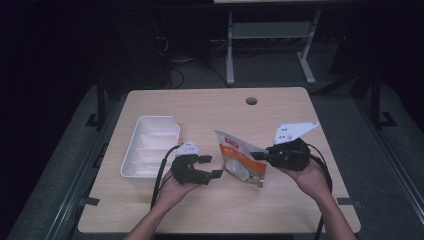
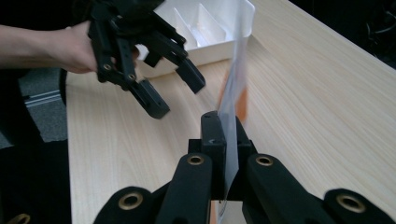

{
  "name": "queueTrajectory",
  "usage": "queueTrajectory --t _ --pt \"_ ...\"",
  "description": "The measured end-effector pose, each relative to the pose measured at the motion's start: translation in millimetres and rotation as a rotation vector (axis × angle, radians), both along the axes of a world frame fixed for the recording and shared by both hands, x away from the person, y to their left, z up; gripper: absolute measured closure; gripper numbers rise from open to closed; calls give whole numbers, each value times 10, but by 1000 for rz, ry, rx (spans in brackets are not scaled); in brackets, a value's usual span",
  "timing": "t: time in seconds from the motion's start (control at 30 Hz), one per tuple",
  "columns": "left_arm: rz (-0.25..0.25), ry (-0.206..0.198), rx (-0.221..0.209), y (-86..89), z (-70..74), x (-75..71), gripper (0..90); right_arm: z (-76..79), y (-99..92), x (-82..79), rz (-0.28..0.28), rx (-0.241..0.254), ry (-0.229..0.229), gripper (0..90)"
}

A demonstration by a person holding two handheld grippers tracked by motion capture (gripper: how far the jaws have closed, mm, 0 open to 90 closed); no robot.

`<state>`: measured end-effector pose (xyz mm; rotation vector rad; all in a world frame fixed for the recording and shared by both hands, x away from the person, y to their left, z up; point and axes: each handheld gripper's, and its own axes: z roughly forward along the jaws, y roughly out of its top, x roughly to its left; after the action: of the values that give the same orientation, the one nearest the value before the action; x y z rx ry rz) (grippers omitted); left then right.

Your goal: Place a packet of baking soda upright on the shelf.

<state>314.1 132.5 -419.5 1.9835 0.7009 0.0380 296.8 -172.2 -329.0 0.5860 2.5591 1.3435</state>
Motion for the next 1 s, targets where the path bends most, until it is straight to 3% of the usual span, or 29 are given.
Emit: queueTrajectory --t 0.3,0.43,0.6,0.67,0.77,0.83,0.9,1.0 --pt "-45 -12 3 -125 13 18 264 17 -69 -36 76 51 22 899" --pt "-62 -23 6 -183 26 12 263 36 -62 -67 103 36 12 899" --pt "-78 -9 -14 -175 15 29 254 76 -36 -104 154 40 -7 899" --pt "-100 15 -50 -165 5 51 258 87 -20 -114 167 36 -12 898" --pt "-135 33 -96 -162 -4 69 357 66 9 -106 176 20 -5 898" --pt "-170 31 -117 -156 -2 68 516 36 4 -93 176 28 4 898" --pt "-180 17 -116 -162 10 45 665 14 -24 -79 161 40 5 897" --pt "-184 4 -98 -149 15 31 757 -29 -82 -55 124 45 7 895"
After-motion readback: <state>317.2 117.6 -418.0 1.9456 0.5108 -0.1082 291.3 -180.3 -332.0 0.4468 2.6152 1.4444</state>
